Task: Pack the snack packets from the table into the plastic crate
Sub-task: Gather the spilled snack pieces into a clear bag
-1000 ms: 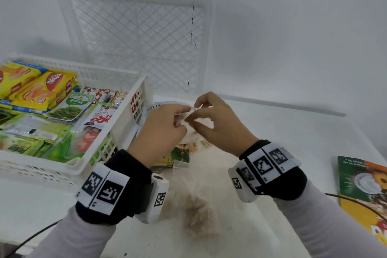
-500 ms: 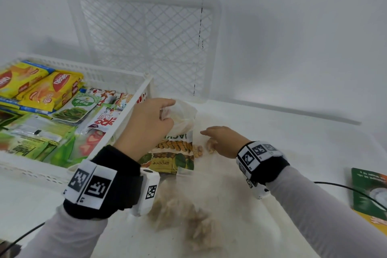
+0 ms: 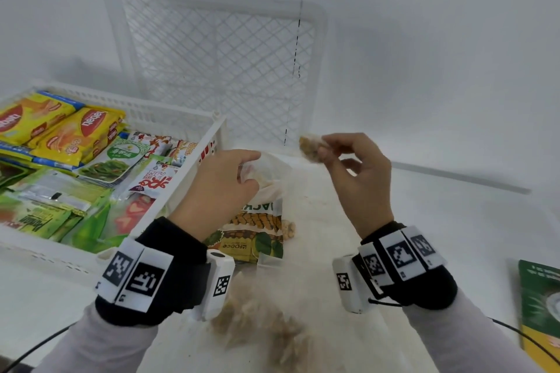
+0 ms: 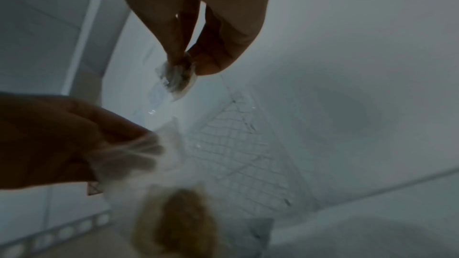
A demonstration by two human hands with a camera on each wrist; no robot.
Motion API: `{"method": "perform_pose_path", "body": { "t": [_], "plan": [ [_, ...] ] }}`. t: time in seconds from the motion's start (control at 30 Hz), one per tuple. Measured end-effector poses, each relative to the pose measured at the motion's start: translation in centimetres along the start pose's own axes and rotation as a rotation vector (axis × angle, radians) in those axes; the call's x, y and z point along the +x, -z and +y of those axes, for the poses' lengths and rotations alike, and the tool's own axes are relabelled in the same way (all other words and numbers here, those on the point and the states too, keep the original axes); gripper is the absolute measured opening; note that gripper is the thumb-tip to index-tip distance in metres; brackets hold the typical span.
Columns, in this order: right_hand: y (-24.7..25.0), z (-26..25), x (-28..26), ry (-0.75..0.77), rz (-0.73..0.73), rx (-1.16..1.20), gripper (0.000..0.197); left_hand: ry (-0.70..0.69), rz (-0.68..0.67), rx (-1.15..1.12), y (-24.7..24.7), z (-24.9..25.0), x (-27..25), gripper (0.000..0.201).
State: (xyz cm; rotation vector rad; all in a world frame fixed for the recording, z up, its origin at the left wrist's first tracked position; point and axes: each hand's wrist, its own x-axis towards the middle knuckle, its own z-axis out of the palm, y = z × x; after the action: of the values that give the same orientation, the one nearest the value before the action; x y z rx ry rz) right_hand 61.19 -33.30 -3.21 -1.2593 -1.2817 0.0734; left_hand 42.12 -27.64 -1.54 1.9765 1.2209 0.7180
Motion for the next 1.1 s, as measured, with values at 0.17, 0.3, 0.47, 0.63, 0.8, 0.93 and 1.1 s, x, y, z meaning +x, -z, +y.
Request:
{"method": "perform_pose_path", "body": {
  "t": [0.17,0.3,0.47,0.63,0.8,0.93,1.1],
  "plan": [
    [-1.2,-2.8,-0.3,0.242,-0.276,-0.175,0.007,-0.017,0.027,-0.024,-0.1,0.6,-0.2,0.051],
    [-2.3,-2.8,-1.2,0.373,-0.437,-0.494,0.007,-0.058,0.007,-0.008,-0.7,1.3,-0.7,0.049],
    [-4.1,-3.5,-1.7,0.307,-0.477,-0.682,0.013,-0.168,0.005,0.090,-1.5,2.0,-1.3,0.041],
    [-3.9,-3.3,-1.6,0.291,-0.591,-0.509,0.024,-0.101,0.071,0.053,-1.1,1.2,-1.4,0.043],
    [-3.3,-1.4,-1.3,0.017,-0.215,-0.121,0.022,-0.018,0.091,0.018,-0.4,0.3,-1.2,0.049],
    [-2.6,2.9,-1.3,-0.296,-0.724,-0.603,0.034,-0.026,0.054,0.021,-0.1,-0.1,-1.2,0.052],
    [-3.8,5.1,-2.8,-0.355,-1.225,-0.893,0.061,-0.014,0.042,0.015,-0.4,-0.1,-1.1,0.053]
  ]
}}
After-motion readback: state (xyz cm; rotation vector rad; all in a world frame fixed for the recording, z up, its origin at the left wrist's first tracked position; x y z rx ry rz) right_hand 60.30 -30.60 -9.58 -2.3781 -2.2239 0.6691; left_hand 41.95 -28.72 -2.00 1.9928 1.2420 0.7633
